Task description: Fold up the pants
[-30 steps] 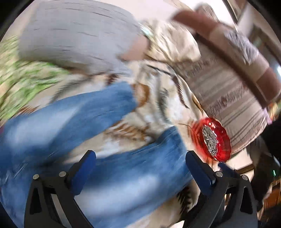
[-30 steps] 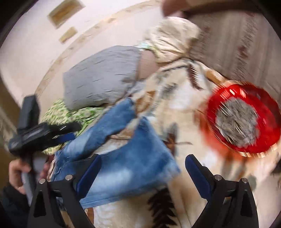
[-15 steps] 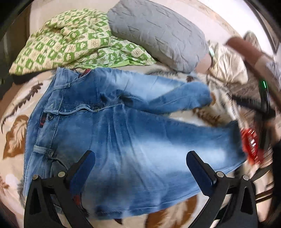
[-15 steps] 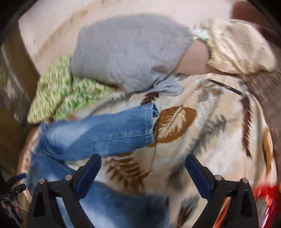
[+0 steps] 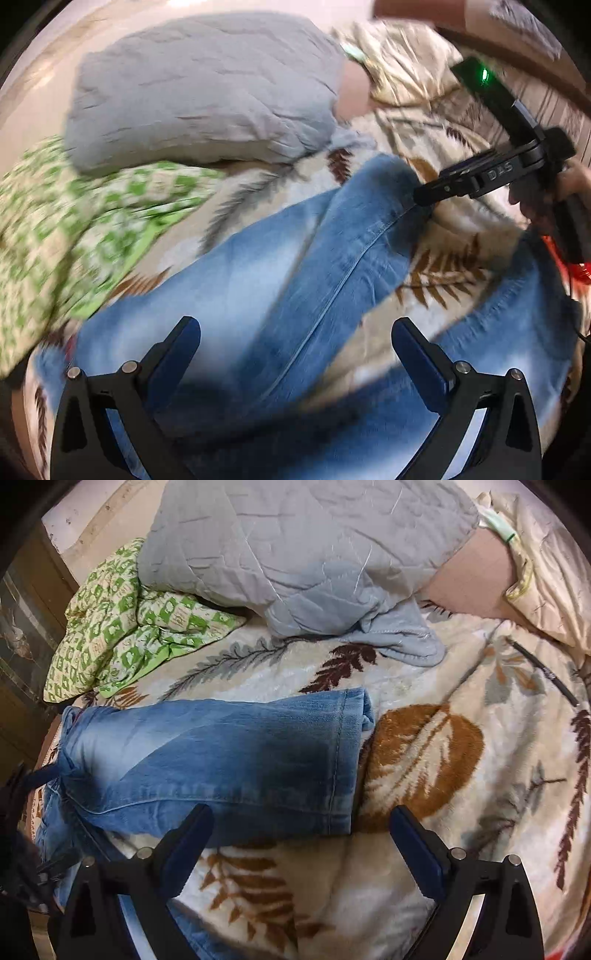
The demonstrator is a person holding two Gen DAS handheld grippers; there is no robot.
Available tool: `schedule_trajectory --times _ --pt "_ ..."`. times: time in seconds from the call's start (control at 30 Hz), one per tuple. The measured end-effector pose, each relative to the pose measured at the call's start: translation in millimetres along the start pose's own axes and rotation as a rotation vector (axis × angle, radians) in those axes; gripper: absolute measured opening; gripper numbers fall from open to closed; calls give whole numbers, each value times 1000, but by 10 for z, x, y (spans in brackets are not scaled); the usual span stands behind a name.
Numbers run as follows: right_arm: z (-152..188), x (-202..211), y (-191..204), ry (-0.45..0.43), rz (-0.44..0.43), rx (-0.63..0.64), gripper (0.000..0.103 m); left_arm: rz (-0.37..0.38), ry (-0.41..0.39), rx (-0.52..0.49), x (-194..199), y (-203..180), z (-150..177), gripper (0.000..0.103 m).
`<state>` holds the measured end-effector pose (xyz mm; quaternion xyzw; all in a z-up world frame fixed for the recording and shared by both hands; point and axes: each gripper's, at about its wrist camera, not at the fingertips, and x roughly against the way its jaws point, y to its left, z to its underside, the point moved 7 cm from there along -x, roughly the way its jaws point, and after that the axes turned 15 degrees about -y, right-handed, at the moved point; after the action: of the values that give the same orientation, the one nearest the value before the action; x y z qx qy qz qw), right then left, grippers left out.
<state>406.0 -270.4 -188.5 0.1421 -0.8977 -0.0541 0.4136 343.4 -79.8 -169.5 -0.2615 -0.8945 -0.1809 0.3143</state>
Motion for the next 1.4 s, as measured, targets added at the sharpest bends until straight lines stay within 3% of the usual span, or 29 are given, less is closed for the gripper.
schedule_trajectory --times 0.1,0.2,0.23,0.27,0.3,0.33,0.47,0.67,0.83,0.93,0.97,1.0,1.03,1.07,1.1,1.17,1.27,1.4 --pt "15 -99 -29 14 -30 -25 86 39 24 -76 -223 -205 -41 103" --pt "77 -192 -18 47 -74 -38 58 18 54 -129 -396 -289 -30 100" --pt "117 -222 -17 64 -64 -24 44 25 89 -122 -463 -292 3 91" --pt "140 -234 -17 74 -56 -14 31 45 135 -103 -526 -294 50 49" --pt "162 -237 -15 80 -58 -10 30 58 177 -83 -561 -291 91 10" --pt "171 -210 -12 75 -67 -9 28 68 210 -53 -572 -283 119 9" --pt "109 22 -10 26 -73 22 24 95 145 -83 -342 -406 -30 5" --pt "78 607 -66 5 -83 110 24 102 53 -202 11 -731 -163 6" --pt "569 536 -129 190 -11 175 24 96 206 -259 -290 -948 264 10" --pt "727 488 -169 205 19 180 27 58 178 -272 -305 -972 325 11" --pt "720 498 -177 192 27 175 32 49 182 -263 -297 -959 316 15" --pt "693 522 -194 175 36 160 40 36 188 -252 -297 -942 302 26" --pt "665 555 -227 160 55 148 62 5 195 -247 -290 -896 283 37" --pt "637 596 -255 145 80 140 82 -39 199 -245 -285 -821 252 69" --pt "603 653 -289 124 103 133 84 -84 180 -223 -239 -751 195 93" --pt "489 826 -322 58 108 105 84 -78 84 -136 -29 -671 14 95" --pt "314 1093 -313 -30 102 59 84 -106 17 -53 335 -566 -145 95" --pt "88 1381 -50 -134 78 49 86 -177 -59 6 844 -321 -86 95"
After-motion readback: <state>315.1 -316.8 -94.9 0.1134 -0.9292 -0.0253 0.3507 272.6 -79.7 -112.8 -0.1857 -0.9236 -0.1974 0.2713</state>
